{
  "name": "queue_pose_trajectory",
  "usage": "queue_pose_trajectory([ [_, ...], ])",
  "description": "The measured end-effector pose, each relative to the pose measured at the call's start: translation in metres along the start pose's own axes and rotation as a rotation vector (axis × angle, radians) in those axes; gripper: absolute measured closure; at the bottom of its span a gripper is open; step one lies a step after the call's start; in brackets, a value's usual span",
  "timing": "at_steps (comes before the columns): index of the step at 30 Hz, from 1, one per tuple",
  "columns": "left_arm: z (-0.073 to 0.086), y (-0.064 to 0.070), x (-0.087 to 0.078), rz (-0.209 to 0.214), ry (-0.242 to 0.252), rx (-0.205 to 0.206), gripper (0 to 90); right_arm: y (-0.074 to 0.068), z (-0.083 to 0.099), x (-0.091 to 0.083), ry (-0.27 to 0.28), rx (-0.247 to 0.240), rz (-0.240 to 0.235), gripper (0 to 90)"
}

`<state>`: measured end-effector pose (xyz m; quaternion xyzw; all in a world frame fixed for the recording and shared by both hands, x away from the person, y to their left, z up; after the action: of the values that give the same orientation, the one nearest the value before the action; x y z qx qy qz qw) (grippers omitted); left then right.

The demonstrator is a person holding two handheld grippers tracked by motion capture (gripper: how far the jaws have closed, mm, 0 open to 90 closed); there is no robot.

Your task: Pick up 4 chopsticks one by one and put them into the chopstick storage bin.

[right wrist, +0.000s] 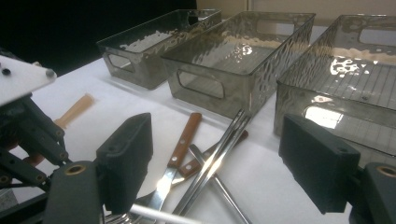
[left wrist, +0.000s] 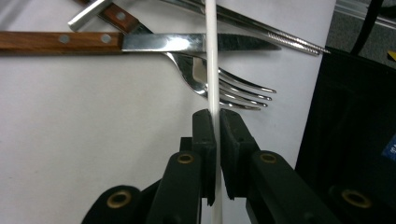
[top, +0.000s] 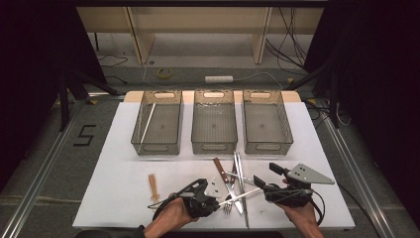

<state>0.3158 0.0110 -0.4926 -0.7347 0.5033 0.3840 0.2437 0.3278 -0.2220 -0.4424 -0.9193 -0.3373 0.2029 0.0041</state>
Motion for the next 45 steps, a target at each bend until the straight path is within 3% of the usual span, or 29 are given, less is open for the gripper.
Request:
queue_pose_trajectory([
  [7,-0.002,-0.003,-0.009,0.01,0.034,-0.01,84.8,0.0,0.0,0.0,0.0,0.0,0.0,26.9],
  [19,-0.004,-0.021,-0.041,-0.04,0.105,-0.046,84.8,0.0,0.0,0.0,-0.004,0.003,-0.001,27.0],
  [35,0.004,-0.065,-0.08,-0.118,0.201,-0.146,84.7,-0.002,0.001,0.002,-0.013,-0.002,-0.008,27.1],
  [45,0.013,-0.097,-0.1,-0.198,0.254,-0.218,84.7,-0.002,0.002,0.003,-0.016,-0.005,-0.01,27.2],
])
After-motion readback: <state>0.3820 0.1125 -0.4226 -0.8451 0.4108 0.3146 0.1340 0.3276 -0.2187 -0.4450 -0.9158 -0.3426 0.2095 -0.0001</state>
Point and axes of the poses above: each handheld gripper's, and its own axes: x roughly forward along the jaws, z roughly out of its underside, y roughly to its right, the point moved 4 cm from there along x, roughly forward along the jaws, and after that the axes turned 1 degree about x, right-handed, at the moved point
